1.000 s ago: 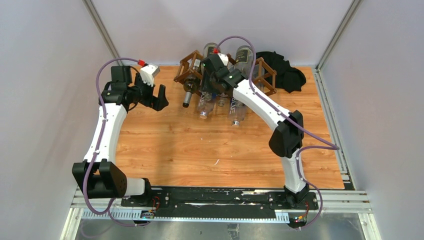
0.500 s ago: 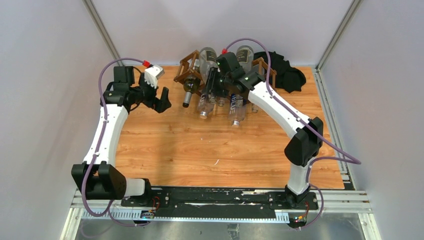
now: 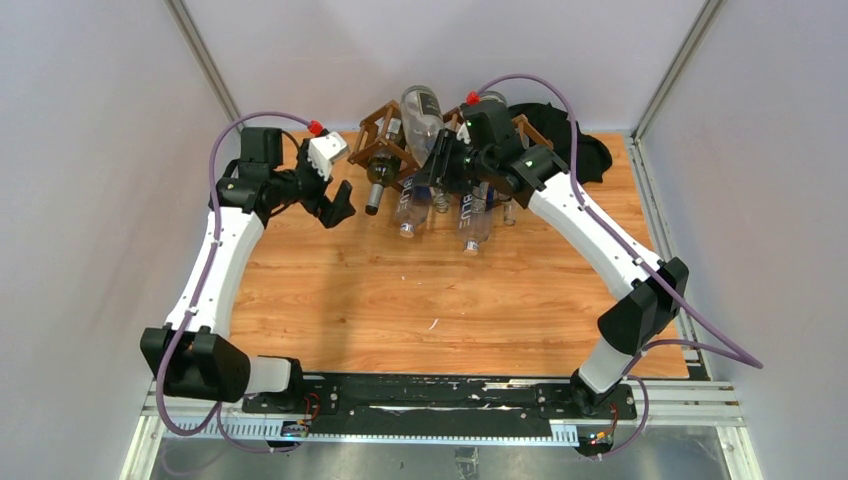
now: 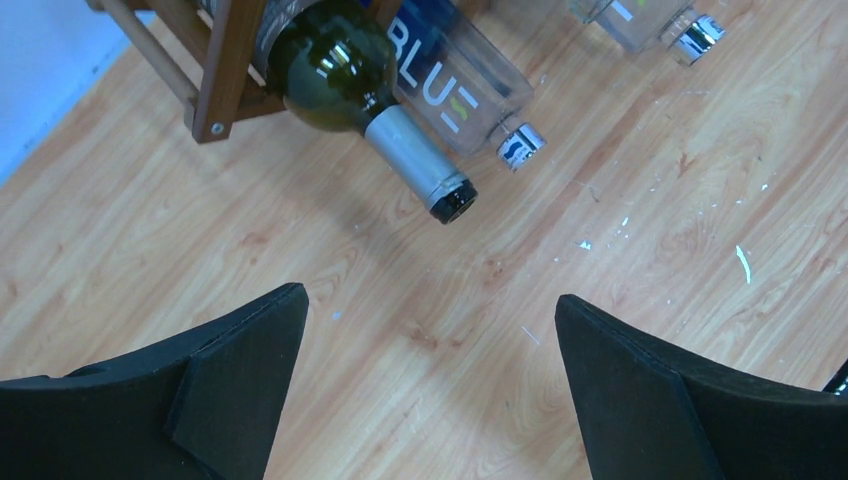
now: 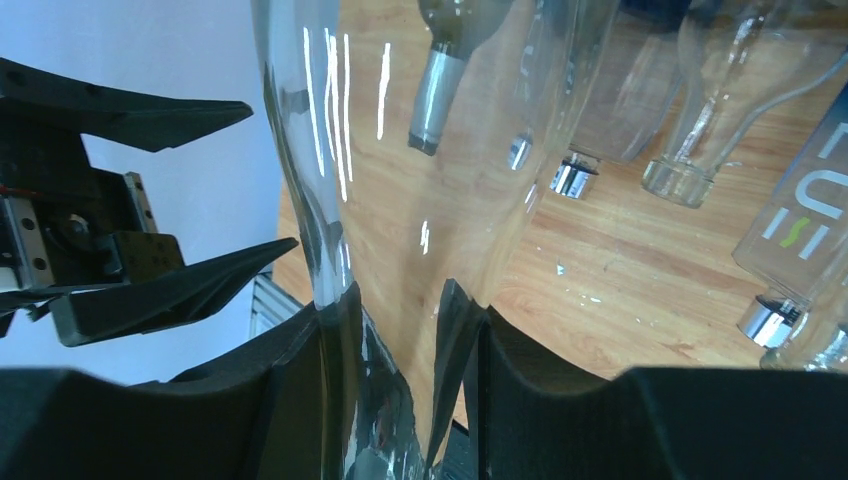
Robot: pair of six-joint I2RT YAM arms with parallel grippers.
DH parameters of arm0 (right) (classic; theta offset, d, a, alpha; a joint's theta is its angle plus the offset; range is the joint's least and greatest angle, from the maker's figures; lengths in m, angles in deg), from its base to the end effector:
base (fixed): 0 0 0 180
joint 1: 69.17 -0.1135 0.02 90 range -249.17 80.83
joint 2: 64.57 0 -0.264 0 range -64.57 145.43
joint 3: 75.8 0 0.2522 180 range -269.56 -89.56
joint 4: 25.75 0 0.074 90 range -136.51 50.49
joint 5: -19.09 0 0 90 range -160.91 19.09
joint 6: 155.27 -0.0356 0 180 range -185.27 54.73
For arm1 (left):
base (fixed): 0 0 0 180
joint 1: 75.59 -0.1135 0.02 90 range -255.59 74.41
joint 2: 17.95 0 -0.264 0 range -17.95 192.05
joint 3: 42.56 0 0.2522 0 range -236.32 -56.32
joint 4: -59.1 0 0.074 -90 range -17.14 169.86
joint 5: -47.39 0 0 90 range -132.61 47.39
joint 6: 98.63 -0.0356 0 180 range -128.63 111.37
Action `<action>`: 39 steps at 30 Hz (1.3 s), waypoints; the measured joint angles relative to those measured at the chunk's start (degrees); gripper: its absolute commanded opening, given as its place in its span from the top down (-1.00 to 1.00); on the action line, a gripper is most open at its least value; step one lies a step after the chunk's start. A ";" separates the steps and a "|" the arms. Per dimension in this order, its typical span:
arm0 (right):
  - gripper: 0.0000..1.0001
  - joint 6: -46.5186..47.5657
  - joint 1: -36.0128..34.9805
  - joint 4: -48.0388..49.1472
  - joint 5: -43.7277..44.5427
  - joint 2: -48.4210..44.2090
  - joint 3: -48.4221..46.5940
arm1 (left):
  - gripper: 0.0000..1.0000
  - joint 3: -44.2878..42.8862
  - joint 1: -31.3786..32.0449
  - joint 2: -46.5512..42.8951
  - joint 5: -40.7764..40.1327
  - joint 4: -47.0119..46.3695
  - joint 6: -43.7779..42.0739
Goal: Take the wine bottle off the wine rack
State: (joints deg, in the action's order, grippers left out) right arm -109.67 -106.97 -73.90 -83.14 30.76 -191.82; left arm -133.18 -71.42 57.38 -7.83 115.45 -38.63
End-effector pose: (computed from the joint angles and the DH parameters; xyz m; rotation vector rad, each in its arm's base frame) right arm 0.2933 0.2370 0.4153 -0.0164 2.2285 1.0673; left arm 0.2721 -0.0402 0.3676 0.9252 1.9664 -0.4379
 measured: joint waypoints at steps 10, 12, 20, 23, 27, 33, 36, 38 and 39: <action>1.00 -0.66 0.83 -0.52 -10.08 0.70 -1.99 | -1.00 0.46 0.20 -5.22 3.26 -0.02 -11.43; 1.00 -0.48 0.63 -0.46 -11.76 1.01 -2.38 | -1.00 1.36 0.22 -8.79 4.22 -0.07 -15.85; 1.00 1.31 -3.21 -1.70 -15.56 3.52 -4.50 | -1.00 4.46 0.24 -17.99 5.11 -0.98 -31.41; 1.00 2.01 -5.68 -2.43 -17.11 4.31 -4.85 | -1.00 7.58 0.59 -21.81 5.31 -1.53 -36.63; 1.00 2.47 -8.63 -3.21 -19.28 5.03 -4.92 | -1.00 13.77 1.70 -28.63 5.81 -1.77 -44.96; 1.00 3.58 -11.96 -3.32 -21.35 7.10 -5.42 | -1.00 20.55 4.07 -35.65 6.88 -1.60 -55.89; 1.00 3.91 -13.05 -3.34 -22.01 8.55 -6.10 | -1.00 21.51 4.55 -35.93 7.10 -1.64 -58.31; 1.00 4.48 -13.94 -3.41 -22.45 9.51 -6.58 | -1.00 22.36 4.68 -36.24 7.17 -1.73 -59.36; 1.00 4.72 -14.40 -3.43 -22.64 9.92 -6.82 | -1.00 22.99 4.66 -36.59 7.17 -1.77 -59.78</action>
State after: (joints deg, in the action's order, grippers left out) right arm -104.95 -121.38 -77.33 -105.78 40.68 -198.64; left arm -110.19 -66.77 20.79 -0.66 113.68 -98.41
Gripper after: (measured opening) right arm 0.471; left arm 0.997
